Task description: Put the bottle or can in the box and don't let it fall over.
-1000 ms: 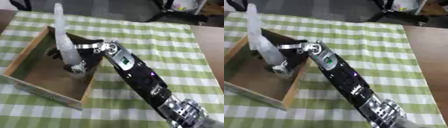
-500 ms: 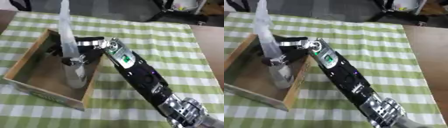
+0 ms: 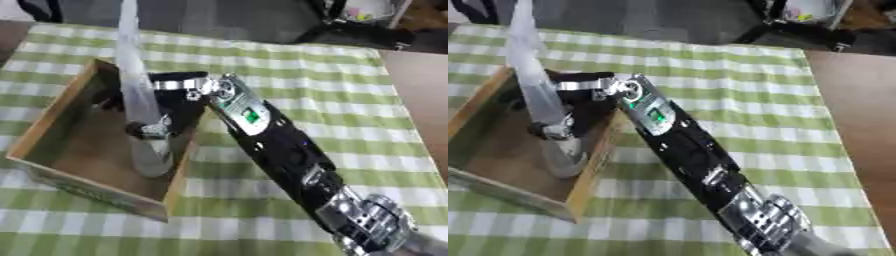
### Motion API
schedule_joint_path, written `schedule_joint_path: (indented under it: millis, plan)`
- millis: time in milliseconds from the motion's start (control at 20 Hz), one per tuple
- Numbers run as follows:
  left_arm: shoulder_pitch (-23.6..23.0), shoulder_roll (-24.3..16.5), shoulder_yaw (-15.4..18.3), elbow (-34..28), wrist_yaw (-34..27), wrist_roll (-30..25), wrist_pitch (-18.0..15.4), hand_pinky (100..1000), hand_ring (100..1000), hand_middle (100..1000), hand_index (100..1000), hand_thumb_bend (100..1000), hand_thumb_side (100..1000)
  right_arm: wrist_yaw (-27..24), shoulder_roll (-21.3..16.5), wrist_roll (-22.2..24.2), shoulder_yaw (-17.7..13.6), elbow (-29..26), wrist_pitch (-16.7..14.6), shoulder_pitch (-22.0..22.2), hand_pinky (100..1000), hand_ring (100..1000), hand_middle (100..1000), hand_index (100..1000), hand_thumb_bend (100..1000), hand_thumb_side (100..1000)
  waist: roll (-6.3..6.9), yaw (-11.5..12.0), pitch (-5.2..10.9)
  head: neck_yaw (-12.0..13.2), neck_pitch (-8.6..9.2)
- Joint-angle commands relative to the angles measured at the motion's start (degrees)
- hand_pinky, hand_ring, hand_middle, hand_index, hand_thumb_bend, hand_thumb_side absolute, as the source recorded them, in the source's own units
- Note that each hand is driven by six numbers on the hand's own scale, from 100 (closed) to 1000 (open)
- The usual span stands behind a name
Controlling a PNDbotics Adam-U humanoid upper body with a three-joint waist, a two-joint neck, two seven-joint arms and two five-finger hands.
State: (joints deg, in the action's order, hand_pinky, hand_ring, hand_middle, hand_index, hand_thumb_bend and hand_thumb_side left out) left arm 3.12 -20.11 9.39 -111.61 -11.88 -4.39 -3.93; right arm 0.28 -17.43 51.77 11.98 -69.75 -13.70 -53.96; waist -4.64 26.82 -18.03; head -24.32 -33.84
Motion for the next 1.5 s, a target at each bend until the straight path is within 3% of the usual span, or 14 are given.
schedule_joint_path:
  millis: [50,200,500,650,1500]
  plan:
    - [0.3,-1.1,0.7,-0.9,0.0,0.0,-0.2,1000,769,971,840,104,854,-1.2,-1.1,0.2,-0.7,-1.7,1.2,-1.2,1000,1000,1000,1000,100,262,0.75,-0.1,0.97,0.1,0.71]
    - [0.2,-1.1,0.7,-0.9,0.1,0.0,-0.2,1000,769,971,840,104,854,-2.9,-1.3,0.2,-0.7,-2.8,2.6,-1.2,1000,1000,1000,1000,100,327,0.83,-0.2,1.00,0.2,0.80]
    - [0.1,-1.1,0.8,-0.9,0.1,0.0,-0.3,1000,768,971,841,103,853,-4.8,-1.8,0.2,-0.7,-5.0,4.6,-1.0,1000,1000,1000,1000,100,354,1.12,-0.5,1.12,0.2,0.84]
    - [0.0,-1.1,0.8,-0.9,0.1,-0.1,-0.3,1000,768,971,841,102,852,-5.4,-1.9,0.2,-0.9,-5.5,5.4,-1.1,1000,1000,1000,1000,100,441,1.25,-0.6,1.18,0.2,0.93]
    - [-0.7,-1.0,1.0,-0.8,0.3,0.0,-0.6,1000,766,971,841,100,854,-7.0,-2.9,0.2,-1.8,-7.1,7.9,-0.2,1000,1000,1000,1000,100,523,2.08,-1.6,1.14,0.5,0.89]
